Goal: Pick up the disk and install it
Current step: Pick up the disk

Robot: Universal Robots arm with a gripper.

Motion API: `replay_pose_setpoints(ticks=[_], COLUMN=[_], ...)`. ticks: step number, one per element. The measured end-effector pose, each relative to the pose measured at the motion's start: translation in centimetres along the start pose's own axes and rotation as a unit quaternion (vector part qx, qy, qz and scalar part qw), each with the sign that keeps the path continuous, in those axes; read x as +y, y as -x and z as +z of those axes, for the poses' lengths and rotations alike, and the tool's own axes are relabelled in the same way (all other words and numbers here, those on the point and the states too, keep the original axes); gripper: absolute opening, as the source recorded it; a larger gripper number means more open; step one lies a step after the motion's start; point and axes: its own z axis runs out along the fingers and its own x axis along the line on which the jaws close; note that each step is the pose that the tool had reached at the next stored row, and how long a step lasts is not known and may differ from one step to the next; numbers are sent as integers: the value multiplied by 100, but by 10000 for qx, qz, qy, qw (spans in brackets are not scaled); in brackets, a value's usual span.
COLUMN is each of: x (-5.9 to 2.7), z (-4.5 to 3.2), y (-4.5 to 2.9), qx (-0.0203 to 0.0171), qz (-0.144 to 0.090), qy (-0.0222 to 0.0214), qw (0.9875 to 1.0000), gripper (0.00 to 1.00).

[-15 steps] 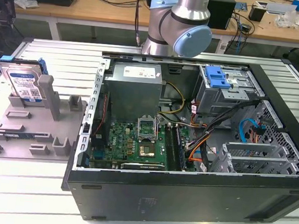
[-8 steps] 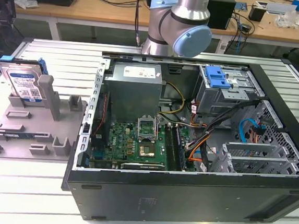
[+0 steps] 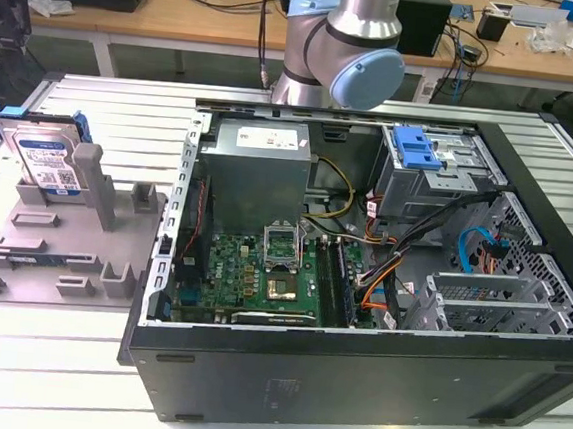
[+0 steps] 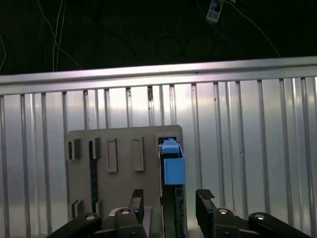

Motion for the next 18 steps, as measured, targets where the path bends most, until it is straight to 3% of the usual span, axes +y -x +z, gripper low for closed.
replay_pose_setpoints(ticks=[5,12,18], x=[88,87,82], z=[28,32,81], y=[89,89,79], qx=[10,14,14], qz=[50,49,49], qy=[0,1,0], qw=[10000,10000,10000], gripper=[54,54,54])
